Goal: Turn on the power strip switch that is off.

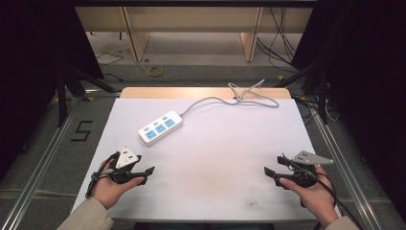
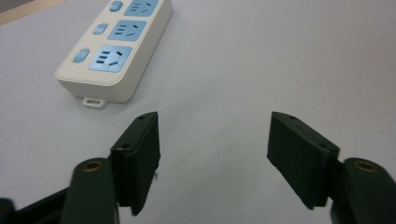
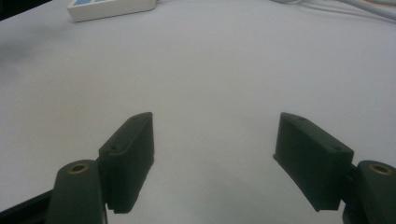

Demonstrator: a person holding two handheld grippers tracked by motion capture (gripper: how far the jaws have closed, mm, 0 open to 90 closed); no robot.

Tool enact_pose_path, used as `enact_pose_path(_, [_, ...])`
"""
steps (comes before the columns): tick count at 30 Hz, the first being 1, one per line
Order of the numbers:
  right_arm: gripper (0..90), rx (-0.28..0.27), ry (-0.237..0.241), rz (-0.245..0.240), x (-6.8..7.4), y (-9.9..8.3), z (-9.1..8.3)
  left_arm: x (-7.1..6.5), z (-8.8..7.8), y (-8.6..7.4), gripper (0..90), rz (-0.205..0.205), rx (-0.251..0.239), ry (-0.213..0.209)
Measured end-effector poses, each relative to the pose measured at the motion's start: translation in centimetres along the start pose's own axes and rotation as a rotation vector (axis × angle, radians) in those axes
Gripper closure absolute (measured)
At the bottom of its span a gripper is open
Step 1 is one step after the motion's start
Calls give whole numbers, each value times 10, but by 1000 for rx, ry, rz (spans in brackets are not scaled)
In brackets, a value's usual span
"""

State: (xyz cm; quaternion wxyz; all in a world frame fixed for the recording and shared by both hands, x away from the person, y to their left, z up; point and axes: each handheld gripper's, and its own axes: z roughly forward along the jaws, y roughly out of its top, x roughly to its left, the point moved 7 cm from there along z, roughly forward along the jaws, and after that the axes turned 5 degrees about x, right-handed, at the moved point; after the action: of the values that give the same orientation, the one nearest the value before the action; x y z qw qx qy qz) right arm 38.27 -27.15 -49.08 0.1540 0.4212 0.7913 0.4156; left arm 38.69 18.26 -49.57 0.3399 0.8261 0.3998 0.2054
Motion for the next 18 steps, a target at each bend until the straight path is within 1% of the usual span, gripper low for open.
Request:
enact_pose_path(1, [287, 1, 0, 2, 0, 0, 0, 0, 0, 0, 459, 2, 3, 0])
enact_pose_path(2, [287, 1, -2, -1, 0, 0, -1, 1, -1, -1, 605, 21, 24, 7])
enact_pose_path(3, [287, 1, -4, -2, 0, 0, -1, 1, -1, -1, 668, 21, 24, 7])
enact_pose_path(4, [287, 1, -5, -3, 1, 0, -1, 1, -2, -3, 718, 22, 44, 9])
enact_pose_path(6, [287, 2, -4, -8, 2, 0, -1, 1, -3, -3, 831, 19, 48, 10])
enact_pose_path(7, [287, 0, -6, -7, 2, 0, -1, 1, -4, -3, 880, 10, 45, 13])
enact_pose_path(9, [287, 2, -7, -10, 3, 0, -1, 2, -7, -1, 895, 4, 43, 23])
enact_pose_path(10, [287, 2, -7, -9, 3, 0, -1, 3, -8, -1, 896, 10, 47, 28])
enact_pose_path(12, [287, 0, -8, -8, 2, 0, -1, 3, -9, 1, 896, 3, 53, 31])
enact_pose_path(13, [287, 0, -9, -9, 1, 0, -1, 6, -12, 4, 896, -14, 43, 37])
enact_pose_path(14, [287, 0, -10, -7, 1, 0, -2, 6, -12, 4, 897, -14, 43, 37])
enact_pose_path(16, [287, -2, -9, -8, 1, 0, -1, 8, -13, 6, 897, -32, 39, 40])
enact_pose_path(17, [286, 2, -8, -8, 1, 0, -1, 8, -13, 7, 897, -39, 38, 34])
enact_pose_path(18, [287, 3, -8, -7, 1, 0, -1, 8, -11, 8, 897, -42, 46, 30])
